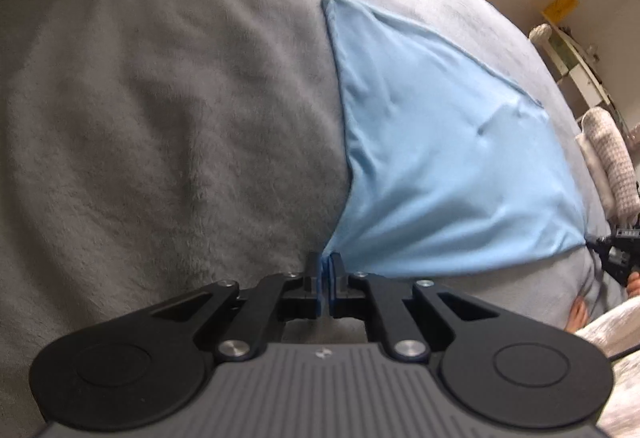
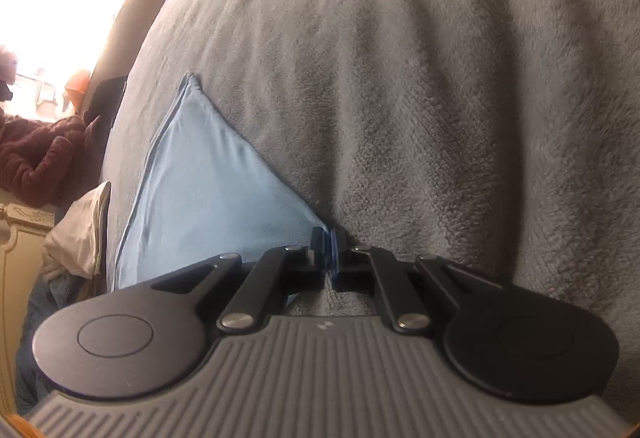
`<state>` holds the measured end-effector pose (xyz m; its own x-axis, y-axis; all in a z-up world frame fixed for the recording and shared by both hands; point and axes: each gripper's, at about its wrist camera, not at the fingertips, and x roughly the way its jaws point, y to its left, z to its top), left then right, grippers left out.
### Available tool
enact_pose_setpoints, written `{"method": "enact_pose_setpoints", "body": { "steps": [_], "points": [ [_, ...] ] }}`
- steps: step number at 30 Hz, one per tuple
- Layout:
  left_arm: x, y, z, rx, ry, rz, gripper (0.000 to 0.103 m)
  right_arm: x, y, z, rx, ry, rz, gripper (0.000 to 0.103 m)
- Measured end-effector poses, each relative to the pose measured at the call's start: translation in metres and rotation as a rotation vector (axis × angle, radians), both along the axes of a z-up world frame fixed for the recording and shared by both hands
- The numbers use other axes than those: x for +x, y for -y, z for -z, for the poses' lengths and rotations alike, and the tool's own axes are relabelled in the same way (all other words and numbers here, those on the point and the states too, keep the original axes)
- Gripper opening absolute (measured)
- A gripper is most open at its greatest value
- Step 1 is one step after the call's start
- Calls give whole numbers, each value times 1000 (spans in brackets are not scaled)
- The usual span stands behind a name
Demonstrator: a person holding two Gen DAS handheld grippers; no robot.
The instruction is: Fold clothes
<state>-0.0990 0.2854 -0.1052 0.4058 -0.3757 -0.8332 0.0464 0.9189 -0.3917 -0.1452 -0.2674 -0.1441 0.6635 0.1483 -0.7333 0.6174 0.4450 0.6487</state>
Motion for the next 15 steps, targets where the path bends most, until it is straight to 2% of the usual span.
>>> {"method": "enact_pose_setpoints", "body": {
  "steps": [4,6,8,10,12,15],
  "points": [
    [-2,-4,-2,-27,-11,-13,13,1,1,-2,7,4,-17,3],
    [-3,-8,-6,-38,-17,-22,23,-1,4,-7,1,3,-30,6],
    [-4,-11,-14,-41,2,-36,40,-5,8,-15,-17,3,-43,9],
    [-2,-12,-22,-50,44,-44,45,1,9,-17,-31,13,-63,12],
    [6,-11,-24,-80,72,-51,46,7,10,-18,-44,24,-83,16],
    [20,-2,-18,-78,60,-43,45,15,12,-21,-65,41,-113,18]
  ]
}}
